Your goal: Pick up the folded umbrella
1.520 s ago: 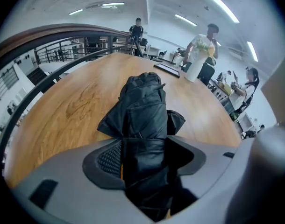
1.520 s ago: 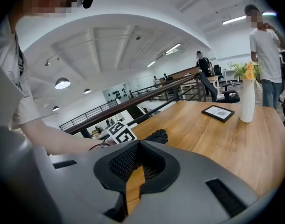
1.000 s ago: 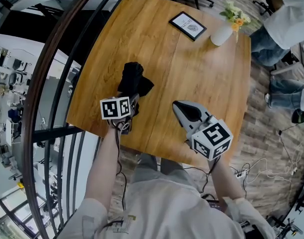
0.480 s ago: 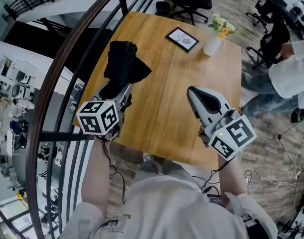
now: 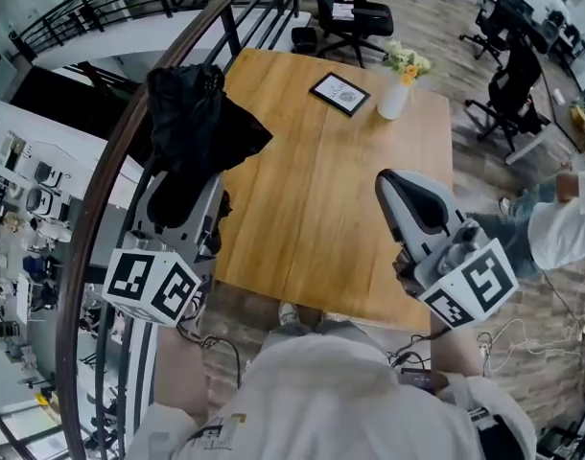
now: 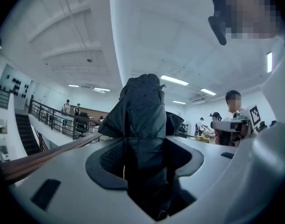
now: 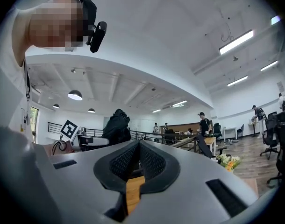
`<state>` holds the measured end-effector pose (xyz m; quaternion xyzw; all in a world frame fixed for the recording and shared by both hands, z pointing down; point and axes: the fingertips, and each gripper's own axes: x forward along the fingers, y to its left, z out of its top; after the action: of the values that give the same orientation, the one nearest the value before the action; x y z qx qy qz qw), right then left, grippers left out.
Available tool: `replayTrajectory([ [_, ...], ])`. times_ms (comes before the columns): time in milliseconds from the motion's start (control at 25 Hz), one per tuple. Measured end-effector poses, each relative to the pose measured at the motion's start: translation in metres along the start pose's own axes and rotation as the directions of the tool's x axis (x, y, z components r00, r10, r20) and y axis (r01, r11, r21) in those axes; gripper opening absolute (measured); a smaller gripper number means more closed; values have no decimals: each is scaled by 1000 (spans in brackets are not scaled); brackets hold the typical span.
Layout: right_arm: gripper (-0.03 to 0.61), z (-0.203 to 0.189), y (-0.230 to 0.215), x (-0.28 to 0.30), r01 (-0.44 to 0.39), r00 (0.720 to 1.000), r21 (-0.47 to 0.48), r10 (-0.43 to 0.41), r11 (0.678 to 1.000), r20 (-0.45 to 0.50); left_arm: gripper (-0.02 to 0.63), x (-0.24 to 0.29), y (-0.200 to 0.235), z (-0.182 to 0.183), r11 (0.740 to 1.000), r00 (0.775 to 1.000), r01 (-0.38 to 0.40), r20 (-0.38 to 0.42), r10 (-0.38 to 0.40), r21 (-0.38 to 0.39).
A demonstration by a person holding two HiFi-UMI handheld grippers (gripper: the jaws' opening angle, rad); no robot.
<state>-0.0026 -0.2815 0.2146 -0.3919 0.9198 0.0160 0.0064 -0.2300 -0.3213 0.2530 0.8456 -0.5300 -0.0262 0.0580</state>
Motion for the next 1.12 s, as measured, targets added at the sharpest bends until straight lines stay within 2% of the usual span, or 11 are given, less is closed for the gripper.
replayTrajectory([
  [240,28,12,-20,-3,13,1000,-19,-13,1000,2,258,-8,-23,40,999,996,52,71,-53,16],
  [360,28,12,-18,-4,8,1000,-25,-8,1000,-6,258,-18,-32,49,997,993,60,101,-65,52],
  [560,28,-3,-7,-23,-1,1000,-30,0,1000,-17,258,-43,-50,33,994,991,41,125,-53,101],
  [880,28,-18,-4,-29,-14,999,-47,12,999,-49,258,-51,-53,-3,998,994,27,102,-32,48],
  [1120,28,-26,-9,-28,-19,998,-41,16,999,-67,258,-44,-55,-16,997,998,18,64,-23,74],
])
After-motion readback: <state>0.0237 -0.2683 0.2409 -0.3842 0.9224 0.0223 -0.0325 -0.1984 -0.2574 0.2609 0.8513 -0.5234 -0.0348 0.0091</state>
